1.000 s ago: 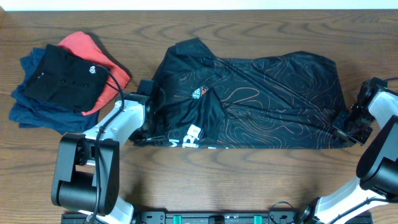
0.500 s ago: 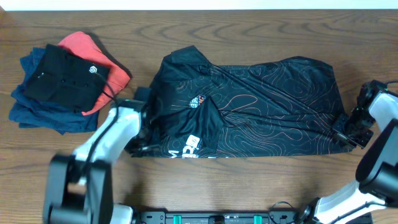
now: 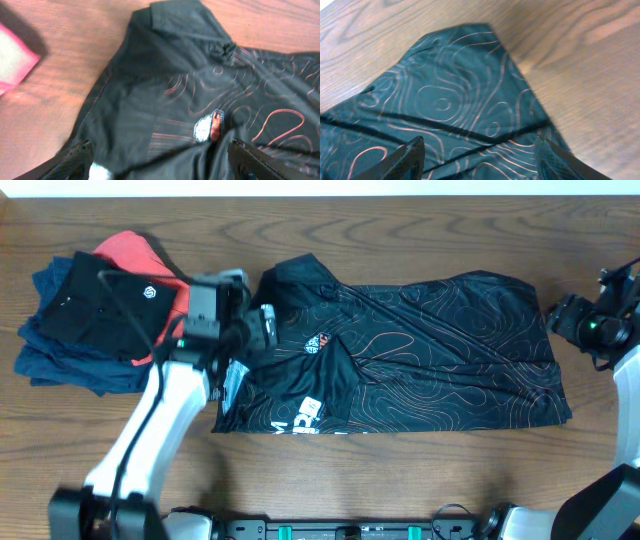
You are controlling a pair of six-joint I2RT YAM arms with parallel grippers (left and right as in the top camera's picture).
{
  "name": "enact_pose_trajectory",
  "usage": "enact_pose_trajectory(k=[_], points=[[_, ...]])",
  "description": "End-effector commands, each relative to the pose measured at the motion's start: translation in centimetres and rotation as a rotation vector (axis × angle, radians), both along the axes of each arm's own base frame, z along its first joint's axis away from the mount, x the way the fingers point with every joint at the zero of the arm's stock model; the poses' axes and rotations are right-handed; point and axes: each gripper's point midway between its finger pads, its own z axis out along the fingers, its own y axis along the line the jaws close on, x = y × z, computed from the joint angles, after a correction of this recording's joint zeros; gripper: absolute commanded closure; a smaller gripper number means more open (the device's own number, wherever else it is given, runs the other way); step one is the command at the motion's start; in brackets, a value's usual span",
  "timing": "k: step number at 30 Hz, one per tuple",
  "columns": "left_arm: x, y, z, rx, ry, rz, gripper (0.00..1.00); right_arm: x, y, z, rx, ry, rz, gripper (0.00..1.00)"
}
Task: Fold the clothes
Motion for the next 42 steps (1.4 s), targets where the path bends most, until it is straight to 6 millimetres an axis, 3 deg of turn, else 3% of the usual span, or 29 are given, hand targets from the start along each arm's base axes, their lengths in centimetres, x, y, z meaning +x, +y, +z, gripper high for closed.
enact_pose_trajectory(k=[1,8,14,18,26,32,42], points=[[3.2,-0.6,0.0,-0.048,0.005,-0.045,0.12,0.5,1.3,-0.1,0.037,-0.015,0.066,0.31],[11.4,-1.2,-2.4,-0.071,0.010,-0.043,0.12,0.3,1.5,-0.3,0.037,-0.002,0.074,0.31],[14.6,-3.2,-6.3,-0.195,0.075,-0.039,0.12,0.2,1.5,-0.4,0.038,0.003,0.074,0.32],[15.1,-3.4,-8.5,-0.240,0.113,0.018,0.14,0.2,1.5,-0.4,0.038,0.003,0.074,0.32],[15.1,-4.8,-9.4,-0.256,0.119,-0.009,0.18,-0.3,1.7,-0.8,0.050,0.027,0.073,0.35],[15.0,-5.2,-11.3,-0.257,0.144,-0.008,0.20,-0.7,1.9,-1.0,0.059,0.043,0.073,0.36],[16.5,-6.6,-10.1,-0.269,0.053,-0.042,0.22,-0.7,1.9,-1.0,0.058,0.043,0.073,0.38]])
